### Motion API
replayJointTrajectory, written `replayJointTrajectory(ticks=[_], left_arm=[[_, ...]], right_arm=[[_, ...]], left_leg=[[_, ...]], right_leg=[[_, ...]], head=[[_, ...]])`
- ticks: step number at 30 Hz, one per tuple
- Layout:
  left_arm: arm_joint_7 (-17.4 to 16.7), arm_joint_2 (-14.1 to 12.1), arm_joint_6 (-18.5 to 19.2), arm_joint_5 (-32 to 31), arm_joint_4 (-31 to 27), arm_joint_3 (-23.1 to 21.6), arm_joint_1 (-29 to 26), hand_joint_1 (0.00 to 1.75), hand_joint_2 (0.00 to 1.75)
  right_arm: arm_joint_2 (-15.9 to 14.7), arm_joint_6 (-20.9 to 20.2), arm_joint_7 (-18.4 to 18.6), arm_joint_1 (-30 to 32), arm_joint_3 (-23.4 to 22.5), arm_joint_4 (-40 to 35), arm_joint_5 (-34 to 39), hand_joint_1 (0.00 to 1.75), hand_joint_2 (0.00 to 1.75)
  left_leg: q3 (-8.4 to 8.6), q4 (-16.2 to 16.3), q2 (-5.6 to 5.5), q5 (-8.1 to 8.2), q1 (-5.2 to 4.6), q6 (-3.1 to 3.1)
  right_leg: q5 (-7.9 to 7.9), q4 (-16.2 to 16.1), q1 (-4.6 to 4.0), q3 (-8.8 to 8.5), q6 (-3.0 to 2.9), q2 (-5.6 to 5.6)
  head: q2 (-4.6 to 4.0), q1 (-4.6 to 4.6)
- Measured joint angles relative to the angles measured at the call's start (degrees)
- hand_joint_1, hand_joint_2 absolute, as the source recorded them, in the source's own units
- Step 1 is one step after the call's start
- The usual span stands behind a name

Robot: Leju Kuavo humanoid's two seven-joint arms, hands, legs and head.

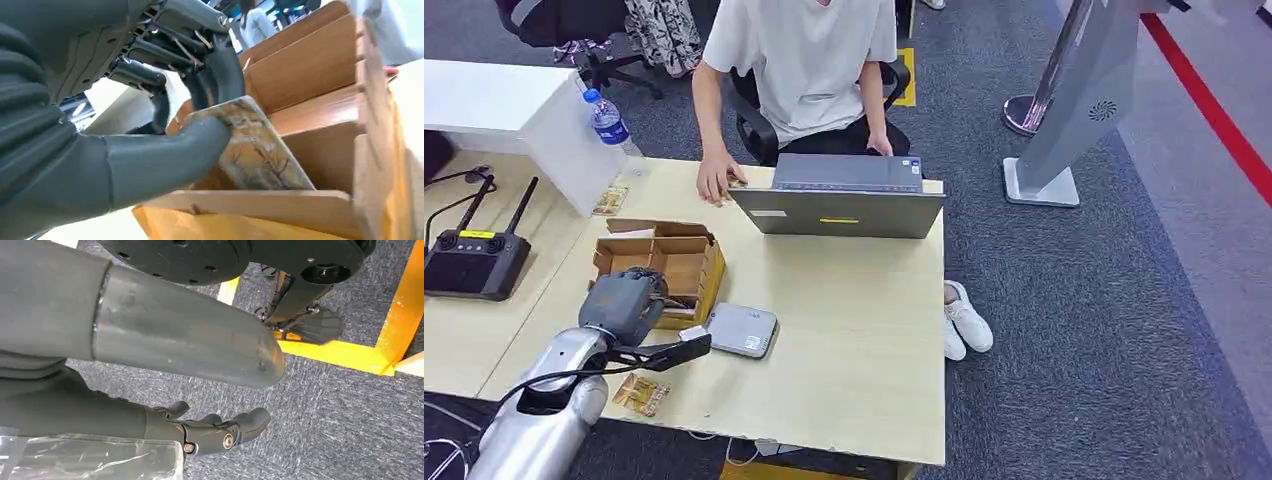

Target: Pass the card to the sensor for recognition and then transmit it.

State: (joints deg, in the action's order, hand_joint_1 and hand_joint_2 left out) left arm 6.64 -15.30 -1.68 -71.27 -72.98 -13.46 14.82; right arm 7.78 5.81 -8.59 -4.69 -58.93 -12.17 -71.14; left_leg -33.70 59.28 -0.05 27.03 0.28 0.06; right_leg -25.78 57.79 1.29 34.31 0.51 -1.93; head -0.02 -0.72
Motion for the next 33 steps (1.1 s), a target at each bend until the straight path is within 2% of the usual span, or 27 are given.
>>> replayJointTrajectory(ticks=[6, 14, 17, 23, 27, 30, 33], left_arm=[[0.1, -0.7, 1.1, 1.1, 0.0, -0.1, 0.0, 1.75, 1.75], [-1.0, -0.8, -1.0, 0.2, -2.2, -0.5, -0.3, 1.75, 1.75], [-0.9, -1.3, 0.5, 1.5, -6.7, -1.0, -0.5, 1.75, 1.75], [0.0, -4.6, 4.9, 8.6, -22.5, -2.7, 0.5, 1.75, 1.75], [-2.8, -7.5, 9.0, 14.0, -31.3, -3.0, 6.2, 1.75, 1.75], [-5.9, -7.8, 11.0, 11.3, -33.5, -3.0, 12.3, 1.75, 1.75], [-9.4, -6.9, 12.8, 5.3, -32.4, -3.6, 20.9, 1.75, 1.75]], right_arm=[[0.0, 0.0, 0.1, -0.1, 0.0, 0.0, -0.2, 0.0, 0.0], [0.0, 0.2, 0.2, 0.0, 0.0, 0.0, 0.4, 0.0, 0.0], [0.0, 0.2, 0.0, 0.0, 0.0, 0.0, 1.0, 0.0, 0.0], [0.0, 0.4, -0.7, 0.5, -0.1, 0.0, 1.7, 0.0, 0.0], [0.0, 0.4, -0.8, 0.7, -0.1, 0.0, 1.6, 0.0, 0.0], [0.0, 0.2, -0.6, 0.7, -0.1, 0.0, 0.1, 0.0, 0.0], [0.0, 0.1, -0.2, 0.3, 0.1, 0.0, -1.5, 0.0, 0.0]], left_leg=[[0.01, 0.0, 0.0, 0.0, 0.0, 0.0], [0.0, 0.0, 0.0, -0.01, 0.0, -0.01], [-0.01, 0.0, 0.0, -0.01, 0.0, -0.01], [-0.06, 0.1, 0.02, 0.0, 0.01, -0.01], [-0.08, 0.1, -0.05, -0.02, 0.01, -0.02], [-0.13, 0.1, -0.07, -0.12, 0.02, -0.02], [-0.27, 0.1, -0.1, -0.24, 0.01, -0.08]], right_leg=[[0.0, 0.0, 0.0, 0.0, 0.0, 0.0], [0.02, 0.0, 0.0, 0.0, 0.02, 0.0], [0.02, 0.0, 0.0, 0.01, 0.02, 0.0], [0.02, 0.0, -0.01, 0.09, 0.03, -0.01], [0.04, 0.0, -0.01, 0.09, 0.02, 0.03], [0.14, 0.0, -0.02, 0.15, 0.02, 0.05], [0.27, 0.0, -0.01, 0.24, 0.05, 0.06]], head=[[0.0, 0.0], [0.0, 0.02], [0.0, 0.02], [0.0, 0.02], [0.0, 0.02], [0.0, -0.02], [0.0, 0.0]])
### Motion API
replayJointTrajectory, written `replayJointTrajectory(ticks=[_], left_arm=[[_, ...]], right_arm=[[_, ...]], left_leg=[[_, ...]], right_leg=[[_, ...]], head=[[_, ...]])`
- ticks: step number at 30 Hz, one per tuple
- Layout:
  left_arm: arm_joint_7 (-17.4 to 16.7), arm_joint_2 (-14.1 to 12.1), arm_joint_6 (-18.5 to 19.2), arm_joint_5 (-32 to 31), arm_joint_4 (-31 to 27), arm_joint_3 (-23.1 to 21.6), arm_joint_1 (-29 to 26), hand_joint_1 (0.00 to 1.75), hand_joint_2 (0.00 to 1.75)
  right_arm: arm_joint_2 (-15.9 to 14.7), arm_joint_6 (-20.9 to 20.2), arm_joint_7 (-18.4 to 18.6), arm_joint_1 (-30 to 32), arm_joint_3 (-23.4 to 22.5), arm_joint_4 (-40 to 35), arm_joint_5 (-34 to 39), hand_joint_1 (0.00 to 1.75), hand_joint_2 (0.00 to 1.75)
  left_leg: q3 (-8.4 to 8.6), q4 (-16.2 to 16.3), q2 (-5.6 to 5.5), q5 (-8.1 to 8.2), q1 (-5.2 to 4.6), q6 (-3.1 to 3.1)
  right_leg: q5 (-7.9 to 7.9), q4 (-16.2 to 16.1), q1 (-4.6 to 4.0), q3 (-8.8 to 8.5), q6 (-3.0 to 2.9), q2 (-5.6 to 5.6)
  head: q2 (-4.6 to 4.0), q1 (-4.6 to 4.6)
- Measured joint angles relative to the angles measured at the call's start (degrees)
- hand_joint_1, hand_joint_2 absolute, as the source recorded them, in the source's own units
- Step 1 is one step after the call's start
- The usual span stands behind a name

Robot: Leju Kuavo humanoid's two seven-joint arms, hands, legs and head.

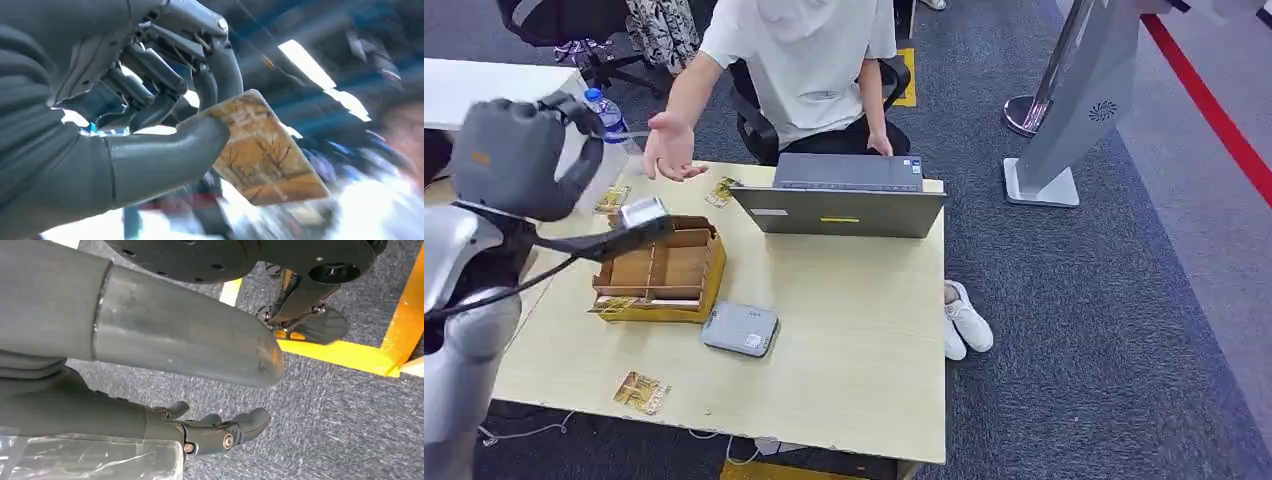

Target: Pass the card to the sensor for recognition and then transmit it.

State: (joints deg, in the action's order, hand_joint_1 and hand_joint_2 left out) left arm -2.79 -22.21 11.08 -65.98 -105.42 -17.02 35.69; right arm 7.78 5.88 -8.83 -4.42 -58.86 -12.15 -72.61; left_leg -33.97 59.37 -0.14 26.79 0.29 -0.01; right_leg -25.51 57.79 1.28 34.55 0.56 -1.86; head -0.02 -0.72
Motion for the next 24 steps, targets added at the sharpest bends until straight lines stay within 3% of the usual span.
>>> replayJointTrajectory(ticks=[7, 15, 16, 20, 24], left_arm=[[-2.2, 2.8, 3.8, -4.0, 12.3, -1.7, 12.6, 1.75, 1.75], [-2.6, 4.5, 3.7, -3.3, 19.7, -2.0, 15.5, 1.75, 1.75], [-2.6, 4.6, 3.6, -3.0, 20.1, -2.0, 15.5, 0.0, 1.75], [-2.8, 4.7, 2.7, -2.4, 21.2, -2.0, 15.5, 0.0, 1.75], [-3.3, 5.0, -1.7, -2.2, 21.4, -2.0, 14.8, 0.0, 1.75]], right_arm=[[0.0, -0.8, 0.9, -0.8, 1.5, 0.0, -1.3, 0.0, 0.0], [0.2, -0.8, 1.0, -0.9, 2.4, 0.1, -1.8, 0.0, 0.0], [0.2, -0.9, 1.1, -0.9, 2.4, 0.1, -1.8, 0.0, 0.0], [0.2, -0.9, 1.0, -0.9, 2.4, 0.1, -1.8, 0.0, 0.0], [0.2, -0.7, 0.9, -0.9, 2.4, 0.1, -1.6, 0.0, 0.0]], left_leg=[[-0.02, 0.0, 0.03, -0.12, -0.01, 0.01], [-0.02, 0.0, 0.08, -0.13, -0.01, 0.03], [-0.03, 0.0, 0.08, -0.13, -0.01, 0.03], [-0.06, 0.0, 0.08, -0.13, -0.01, 0.03], [-0.09, 0.0, 0.08, -0.13, -0.01, 0.02]], right_leg=[[0.2, 0.0, 0.01, 0.03, 0.01, -0.04], [0.22, 0.0, 0.01, 0.05, 0.01, -0.08], [0.22, 0.0, 0.01, 0.05, 0.01, -0.08], [0.22, 0.0, 0.01, 0.06, 0.01, -0.06], [0.22, 0.0, 0.01, 0.05, 0.01, -0.05]], head=[[0.0, 0.0], [0.0, -0.02], [0.0, -0.02], [0.0, -0.02], [0.0, -0.02]])
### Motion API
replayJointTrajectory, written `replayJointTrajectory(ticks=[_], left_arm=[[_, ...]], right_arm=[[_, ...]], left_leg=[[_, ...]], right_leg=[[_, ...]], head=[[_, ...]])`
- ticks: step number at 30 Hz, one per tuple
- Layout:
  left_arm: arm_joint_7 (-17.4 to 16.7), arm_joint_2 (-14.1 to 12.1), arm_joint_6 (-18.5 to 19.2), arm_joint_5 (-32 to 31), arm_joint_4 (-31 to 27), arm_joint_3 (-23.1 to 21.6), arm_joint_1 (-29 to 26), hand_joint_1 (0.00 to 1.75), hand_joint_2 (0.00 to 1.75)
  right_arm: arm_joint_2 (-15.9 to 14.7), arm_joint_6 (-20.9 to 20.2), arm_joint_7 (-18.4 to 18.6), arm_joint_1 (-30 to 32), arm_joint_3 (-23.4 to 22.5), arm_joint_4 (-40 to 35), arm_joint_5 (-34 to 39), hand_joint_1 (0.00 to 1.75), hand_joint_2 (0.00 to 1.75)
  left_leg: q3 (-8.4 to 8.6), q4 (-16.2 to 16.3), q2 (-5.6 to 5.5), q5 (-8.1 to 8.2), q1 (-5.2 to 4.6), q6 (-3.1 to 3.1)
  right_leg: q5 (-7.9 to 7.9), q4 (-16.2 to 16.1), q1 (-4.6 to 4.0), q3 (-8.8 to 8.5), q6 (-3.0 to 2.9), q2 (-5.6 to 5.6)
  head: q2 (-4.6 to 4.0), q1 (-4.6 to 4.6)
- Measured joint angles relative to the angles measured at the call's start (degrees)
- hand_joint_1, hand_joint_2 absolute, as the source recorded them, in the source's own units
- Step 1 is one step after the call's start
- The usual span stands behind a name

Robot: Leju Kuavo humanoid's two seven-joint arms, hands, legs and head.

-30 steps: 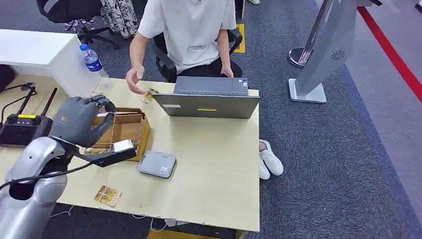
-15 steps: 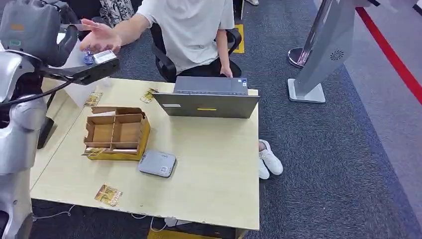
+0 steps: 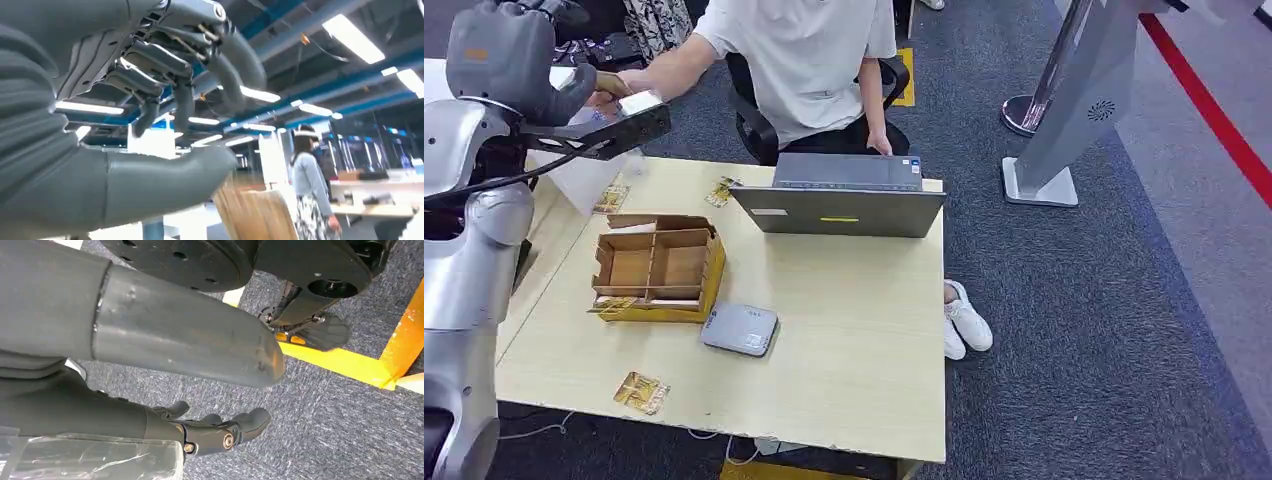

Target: Pass the card to the sensor for recognition and then transmit it.

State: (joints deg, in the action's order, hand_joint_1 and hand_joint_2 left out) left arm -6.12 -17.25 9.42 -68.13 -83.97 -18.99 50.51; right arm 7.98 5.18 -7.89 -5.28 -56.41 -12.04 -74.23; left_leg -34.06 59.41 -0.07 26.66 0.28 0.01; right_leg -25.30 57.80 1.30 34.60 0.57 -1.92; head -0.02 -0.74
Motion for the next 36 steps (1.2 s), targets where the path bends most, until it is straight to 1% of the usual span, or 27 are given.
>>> replayJointTrajectory(ticks=[5, 7, 10, 11, 12, 13, 14, 16, 17, 18, 19, 20, 21, 22, 23, 24, 25, 26, 28, 29, 30, 31, 33, 34, 36], left_arm=[[0.3, -0.4, -3.6, 1.0, -1.4, 1.4, -3.0, 0.0, 1.75], [1.7, -1.4, -4.5, 3.5, -2.6, 3.1, -4.7, 0.0, 1.75], [4.5, -4.0, -5.5, 9.4, -5.4, 7.7, -8.6, 0.0, 1.75], [5.4, -4.8, -5.7, 12.3, -6.3, 9.4, -10.4, 0.0, 1.75], [7.0, -6.3, -5.7, 16.7, -7.4, 12.4, -12.8, 0.0, 1.75], [8.1, -7.0, -5.5, 20.3, -8.0, 15.0, -14.9, 0.0, 1.75], [9.3, -8.1, -4.6, 25.4, -8.2, 18.3, -17.2, 0.0, 1.75], [11.7, -9.9, -2.8, 36.0, -7.9, 26.7, -22.2, 0.0, 1.75], [12.9, -10.7, -1.6, 41.1, -6.7, 32.3, -24.1, 0.0, 1.75], [14.9, -11.5, -0.1, 46.1, -4.5, 37.2, -25.9, 0.0, 1.75], [15.5, -12.2, 1.5, 50.3, -2.5, 41.5, -27.2, 0.0, 1.75], [15.5, -12.8, 4.1, 58.1, 1.3, 47.9, -28.4, 0.0, 1.75], [15.4, -13.3, 6.6, 65.8, 5.3, 52.8, -30.0, 0.0, 1.75], [16.0, -13.9, 7.6, 73.0, 10.2, 59.0, -32.2, 0.0, 1.75], [17.6, -14.6, 7.7, 78.0, 15.3, 65.1, -34.3, 0.0, 1.75], [20.4, -15.1, 7.9, 81.4, 21.4, 69.2, -36.2, 0.0, 1.75], [22.7, -15.3, 7.6, 83.1, 26.5, 73.1, -38.1, 0.0, 1.75], [24.3, -15.1, 6.8, 83.7, 31.7, 76.7, -39.7, 0.0, 1.75], [24.9, -14.2, 6.6, 84.7, 39.1, 81.4, -42.0, 0.0, 1.75], [24.9, -13.5, 6.6, 85.1, 41.7, 83.0, -42.7, 0.0, 1.75], [24.5, -12.7, 6.6, 85.5, 44.8, 84.6, -43.3, 0.0, 1.75], [24.0, -11.7, 6.5, 85.5, 47.6, 86.1, -43.9, 0.0, 0.0], [21.2, -8.7, 4.2, 83.1, 51.8, 88.5, -45.4, 0.0, 0.0], [20.4, -6.6, 3.6, 81.7, 53.2, 88.5, -46.0, 0.0, 0.0], [17.5, -3.3, 3.6, 78.2, 56.5, 88.5, -46.8, 0.0, 0.0]], right_arm=[[0.0, 0.2, -0.2, 0.1, 0.0, 0.0, 0.6, 0.0, 0.0], [0.0, 0.2, -0.4, 0.2, 0.0, 0.0, 1.2, 0.0, 0.0], [0.0, 0.7, -0.9, 0.7, 0.0, 0.0, 2.3, 0.0, 0.0], [0.0, 0.7, -1.1, 0.8, -0.1, 0.0, 2.6, 0.0, 0.0], [0.0, 0.7, -1.4, 0.8, -0.2, 0.0, 3.2, 0.0, 0.0], [0.0, 0.7, -1.4, 1.0, -0.3, 0.0, 3.6, 0.0, 0.0], [0.0, 0.7, -1.4, 1.2, -0.5, 0.0, 4.2, 0.0, 0.0], [0.0, 0.7, -1.4, 1.6, -1.4, 0.0, 5.3, 0.0, 0.0], [0.0, 0.7, -1.4, 1.7, -1.8, 0.0, 5.7, 0.0, 0.0], [0.0, 0.6, -1.4, 1.9, -2.1, 0.0, 6.1, 0.0, 0.0], [0.0, 0.6, -1.4, 2.0, -2.5, 0.0, 6.5, 0.0, 0.0], [-0.1, 0.6, -1.4, 2.1, -3.0, 0.0, 7.2, 0.0, 0.0], [-0.1, 0.6, -1.7, 2.0, -3.6, 0.0, 8.0, 0.0, 0.0], [-0.2, 0.5, -2.0, 2.0, -4.1, 0.0, 8.5, 0.0, 0.0], [-0.2, 0.3, -2.2, 2.0, -4.6, 0.0, 8.9, 0.0, 0.0], [-0.2, 0.1, -2.3, 2.2, -4.9, 0.0, 9.0, 0.0, 0.0], [-0.2, -0.2, -2.3, 2.4, -5.2, 0.0, 9.1, 0.0, 0.0], [-0.3, -0.7, -2.0, 2.5, -5.8, 0.0, 9.3, 0.0, 0.0], [-0.4, -1.2, -1.8, 2.5, -6.3, 0.0, 9.4, 0.0, 0.0], [-0.5, -1.5, -1.7, 2.4, -6.6, 0.0, 9.6, 0.0, 1.75], [-0.6, -1.6, -1.7, 2.2, -7.0, -0.1, 9.9, 0.0, 1.75], [-0.7, -1.8, -1.7, 2.0, -7.3, -0.1, 10.2, 0.0, 1.75], [-0.7, -1.8, -1.3, 1.7, -7.6, -0.1, 9.9, 0.0, 1.75], [-0.7, -1.8, -1.1, 1.7, -7.7, -0.1, 9.7, 0.0, 1.75], [-0.7, -1.8, -1.3, 1.6, -7.7, -0.2, 8.8, 0.0, 1.75]], left_leg=[[-0.03, 0.0, 0.0, 0.0, 0.0, 0.0], [-0.01, 0.0, 0.04, 0.0, 0.0, 0.0], [-0.03, 0.0, 0.1, 0.01, 0.02, 0.01], [0.0, -0.1, 0.1, 0.01, 0.02, 0.01], [0.05, -0.1, 0.18, 0.04, 0.01, 0.05], [0.08, -0.1, 0.27, 0.06, 0.02, 0.07], [0.03, -0.2, 0.29, 0.06, 0.02, 0.07], [0.1, -0.2, 0.45, 0.12, 0.03, 0.14], [0.08, -0.2, 0.49, 0.13, 0.04, 0.16], [0.12, -0.2, 0.58, 0.14, 0.05, 0.18], [0.04, -0.2, 0.63, 0.17, 0.1, 0.23], [0.0, -0.3, 0.59, 0.17, 0.11, 0.23], [0.02, -0.3, 0.65, 0.18, 0.1, 0.24], [0.13, -0.4, 0.83, 0.31, 0.09, 0.43], [0.33, -0.4, 1.12, 0.41, 0.04, 0.41], [0.45, -0.4, 1.25, 0.46, 0.0, 0.4], [0.49, -0.4, 1.26, 0.47, 0.01, 0.38], [0.44, -0.4, 1.13, 0.48, 0.03, 0.35], [0.41, -0.3, 0.61, 0.46, 0.03, 0.31], [0.41, -0.3, 0.27, 0.46, 0.06, 0.26], [0.42, -0.3, 0.01, 0.46, 0.04, 0.24], [0.48, -0.3, -0.08, 0.49, -0.08, 0.14], [0.54, -0.3, -0.07, 0.48, -0.22, 0.02], [0.48, -0.3, -0.11, 0.43, -0.22, -0.06], [0.36, -0.2, -0.18, 0.41, -0.17, -0.16]], right_leg=[[0.0, 0.0, 0.0, -0.01, 0.0, 0.0], [0.0, 0.0, 0.0, 0.0, 0.0, -0.04], [-0.02, 0.0, -0.01, 0.0, -0.02, -0.1], [-0.02, 0.0, 0.0, 0.01, -0.03, -0.11], [-0.03, 0.0, 0.0, 0.03, -0.04, -0.23], [-0.04, 0.0, -0.01, 0.06, -0.05, -0.33], [-0.06, 0.1, 0.0, 0.04, -0.07, -0.32], [-0.14, 0.1, -0.01, 0.12, -0.19, -0.46], [-0.14, 0.1, -0.01, 0.15, -0.2, -0.52], [-0.16, 0.1, -0.01, 0.21, -0.23, -0.61], [-0.16, 0.1, -0.03, 0.24, -0.23, -0.65], [-0.19, 0.1, -0.04, 0.22, -0.26, -0.65], [-0.22, 0.1, -0.03, 0.2, -0.32, -0.67], [-0.27, 0.1, -0.03, 0.18, -0.4, -0.83], [-0.29, 0.1, 0.0, 0.17, -0.42, -1.14], [-0.3, 0.1, 0.01, 0.15, -0.42, -1.28], [-0.34, 0.1, 0.01, 0.14, -0.41, -1.28], [-0.44, 0.0, 0.0, 0.13, -0.32, -1.21], [-0.65, 0.0, 0.0, 0.07, -0.2, -0.81], [-0.68, -0.1, 0.0, -0.09, -0.18, -0.48], [-0.73, -0.1, 0.0, -0.26, -0.19, -0.17], [-0.75, -0.1, 0.06, -0.34, -0.15, 0.03], [-0.75, -0.1, 0.22, -0.35, -0.1, 0.03], [-0.71, -0.2, 0.22, -0.36, -0.03, 0.03], [-0.65, -0.3, 0.2, -0.38, 0.17, 0.08]], head=[[0.0, 0.04], [0.0, 0.04], [0.0, 0.04], [0.0, 0.07], [0.0, 0.05], [0.0, 0.0], [0.0, 0.07], [0.0, 0.04], [0.0, 0.04], [0.0, 0.04], [0.0, -0.13], [0.0, 0.0], [0.0, 0.13], [-0.02, 0.09], [-0.02, 0.07], [-0.02, -0.02], [0.0, -0.26], [0.0, -0.33], [0.0, -0.33], [0.0, -0.24], [0.0, -0.15], [-0.02, 0.0], [-0.02, -0.15], [0.0, -0.18], [0.0, -0.09]])
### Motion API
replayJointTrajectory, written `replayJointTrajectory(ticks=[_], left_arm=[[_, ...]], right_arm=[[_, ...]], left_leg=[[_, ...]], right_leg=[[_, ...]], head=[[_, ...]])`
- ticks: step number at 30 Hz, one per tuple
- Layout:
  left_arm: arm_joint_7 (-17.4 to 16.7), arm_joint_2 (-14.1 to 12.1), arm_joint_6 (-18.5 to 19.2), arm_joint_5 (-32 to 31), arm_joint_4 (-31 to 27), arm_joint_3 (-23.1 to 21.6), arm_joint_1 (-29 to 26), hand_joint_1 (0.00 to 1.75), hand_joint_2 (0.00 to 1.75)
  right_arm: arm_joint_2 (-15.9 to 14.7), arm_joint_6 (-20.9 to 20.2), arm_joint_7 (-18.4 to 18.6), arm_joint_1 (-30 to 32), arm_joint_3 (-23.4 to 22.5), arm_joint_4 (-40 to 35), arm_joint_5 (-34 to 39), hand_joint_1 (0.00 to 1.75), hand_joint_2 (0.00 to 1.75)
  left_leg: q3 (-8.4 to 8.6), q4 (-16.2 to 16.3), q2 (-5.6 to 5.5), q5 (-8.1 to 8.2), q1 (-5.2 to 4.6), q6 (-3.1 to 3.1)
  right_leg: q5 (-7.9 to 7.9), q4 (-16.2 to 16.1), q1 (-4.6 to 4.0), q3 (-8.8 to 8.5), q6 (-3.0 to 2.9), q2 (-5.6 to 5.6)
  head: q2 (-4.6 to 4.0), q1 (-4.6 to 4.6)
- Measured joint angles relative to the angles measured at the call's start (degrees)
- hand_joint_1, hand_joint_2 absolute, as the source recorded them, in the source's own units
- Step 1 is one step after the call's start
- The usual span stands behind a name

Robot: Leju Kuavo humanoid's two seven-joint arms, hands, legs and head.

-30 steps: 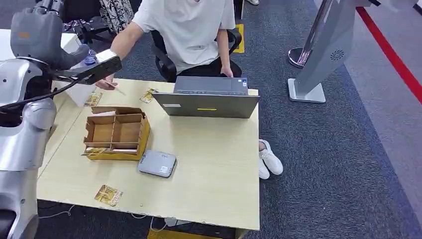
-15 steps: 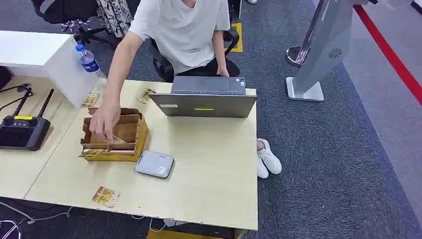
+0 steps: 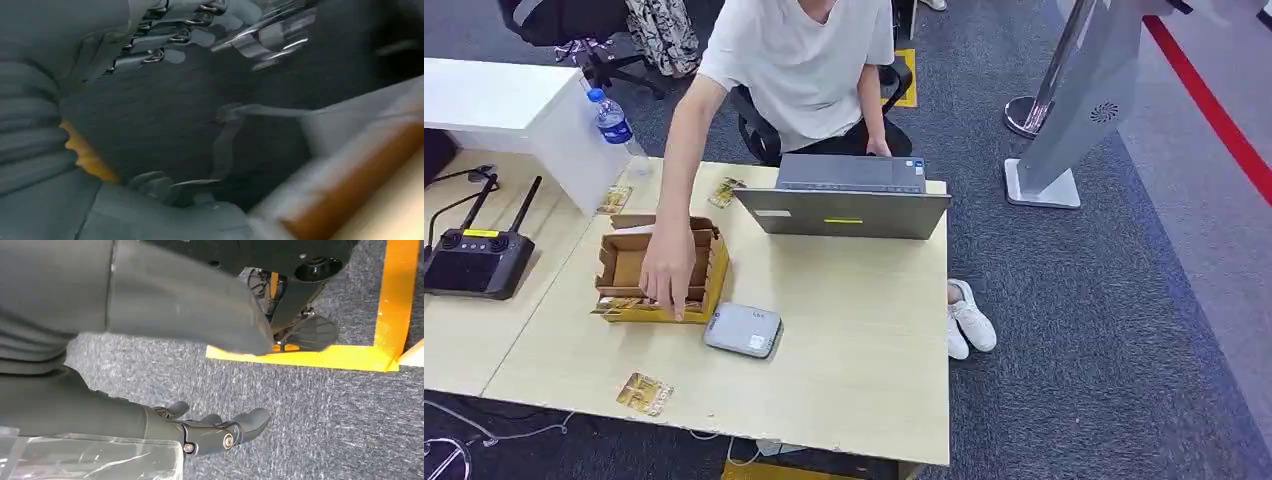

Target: Pass the card to the sensor for recognition and then transmit it.

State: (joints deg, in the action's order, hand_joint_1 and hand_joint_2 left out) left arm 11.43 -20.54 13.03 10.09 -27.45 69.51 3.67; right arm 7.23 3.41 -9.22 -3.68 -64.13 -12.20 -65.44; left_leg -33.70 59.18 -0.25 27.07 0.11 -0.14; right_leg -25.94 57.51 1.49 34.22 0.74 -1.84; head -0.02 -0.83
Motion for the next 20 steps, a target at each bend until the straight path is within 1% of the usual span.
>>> replayJointTrajectory(ticks=[2, 4, 5, 7, 9, 11, 13, 15, 17, 18, 19, 20], left_arm=[[-1.1, 3.4, 0.4, -1.7, 2.4, 0.0, -0.4, 0.0, 0.0], [-1.5, 5.2, 0.7, -2.2, 4.3, 0.0, -0.5, 0.0, 0.0], [-1.7, 6.0, 0.7, -2.4, 4.9, 0.0, -0.5, 0.0, 1.75], [-2.6, 6.9, 0.9, -2.9, 5.9, 0.0, -0.6, 0.0, 1.75], [-4.4, 7.9, 1.6, -5.0, 6.6, -0.1, -0.6, 0.0, 1.75], [-4.8, 9.9, 2.4, -8.3, 7.4, -1.2, -0.6, 0.0, 1.75], [-4.2, 12.3, 2.8, -12.4, 8.3, -3.3, -0.6, 0.0, 1.75], [-3.2, 14.6, 2.3, -16.6, 9.1, -6.1, -0.6, 0.0, 1.75], [-3.0, 16.3, 1.7, -17.9, 9.5, -10.3, -0.9, 0.0, 1.75], [-3.0, 16.9, 1.4, -17.9, 9.6, -11.9, -1.1, 0.0, 1.75], [-3.0, 17.1, 1.1, -17.9, 9.6, -13.3, -1.2, 0.0, 0.0], [-3.1, 17.5, 0.7, -17.9, 9.7, -14.9, -1.4, 0.0, 0.0]], right_arm=[[0.0, 0.0, -0.2, -0.2, 0.0, 0.0, -0.6, 0.0, 1.75], [0.0, 0.1, -0.4, -0.3, 0.0, 0.0, -0.6, 0.0, 1.75], [0.0, 0.1, -0.4, -0.3, 0.0, 0.0, -0.6, 0.0, 1.75], [-0.1, 0.3, -0.5, -0.3, 0.0, 0.0, -1.0, 0.0, 1.75], [-0.1, 0.8, -0.5, -0.3, 0.1, 0.0, -1.8, 0.0, 1.75], [-0.1, 1.3, -0.3, -0.4, 0.4, 0.0, -2.6, 0.0, 1.75], [-0.1, 1.8, 0.3, -0.6, 0.7, 0.0, -3.4, 0.0, 1.75], [-0.1, 1.7, 0.9, -0.7, 1.2, 0.0, -3.5, 0.0, 1.75], [-0.3, 1.5, 1.6, -0.4, 3.6, -0.2, -1.5, 0.0, 1.75], [-0.3, 1.4, 1.7, -0.2, 4.8, -0.3, -0.3, 0.0, 0.0], [-0.4, 1.4, 2.0, 0.0, 5.9, -0.4, 0.9, 0.0, 0.0], [-0.5, 1.4, 2.1, 0.2, 6.9, -0.5, 2.2, 0.0, 0.0]], left_leg=[[-0.03, 0.0, 0.02, -0.01, -0.03, -0.03], [-0.09, 0.1, 0.03, -0.01, 0.02, -0.04], [-0.09, 0.1, 0.03, 0.0, 0.02, -0.05], [-0.09, 0.1, 0.02, 0.0, -0.01, -0.06], [-0.08, 0.1, 0.02, -0.03, -0.02, -0.1], [-0.09, 0.1, 0.01, -0.04, -0.03, -0.13], [-0.09, 0.1, 0.01, -0.05, -0.03, -0.14], [-0.1, 0.2, 0.02, -0.06, -0.02, -0.16], [-0.1, 0.2, 0.02, -0.06, -0.02, -0.16], [-0.11, 0.2, 0.02, -0.06, -0.01, -0.17], [-0.11, 0.2, 0.02, -0.06, -0.02, -0.17], [-0.1, 0.2, 0.02, -0.06, -0.01, -0.16]], right_leg=[[0.07, 0.0, 0.03, -0.08, 0.07, 0.01], [0.14, 0.0, -0.02, -0.08, 0.16, 0.0], [0.15, 0.0, -0.02, -0.07, 0.17, 0.01], [0.16, 0.0, 0.0, -0.07, 0.19, 0.02], [0.17, 0.0, 0.0, -0.07, 0.2, 0.04], [0.17, 0.0, 0.01, -0.07, 0.2, 0.06], [0.18, 0.0, 0.01, -0.07, 0.21, 0.06], [0.22, 0.0, 0.01, -0.07, 0.16, 0.06], [0.22, 0.0, 0.0, -0.07, 0.15, 0.06], [0.22, 0.0, -0.01, -0.06, 0.16, 0.05], [0.23, 0.0, 0.0, -0.05, 0.16, 0.05], [0.22, 0.0, -0.01, -0.05, 0.15, 0.05]], head=[[-0.02, 0.02], [0.0, 0.04], [0.0, 0.13], [0.0, 0.11], [0.0, 0.09], [0.0, 0.07], [0.0, 0.13], [-0.02, 0.09], [-0.02, 0.22], [0.0, 0.18], [0.0, 0.2], [0.0, 0.15]])
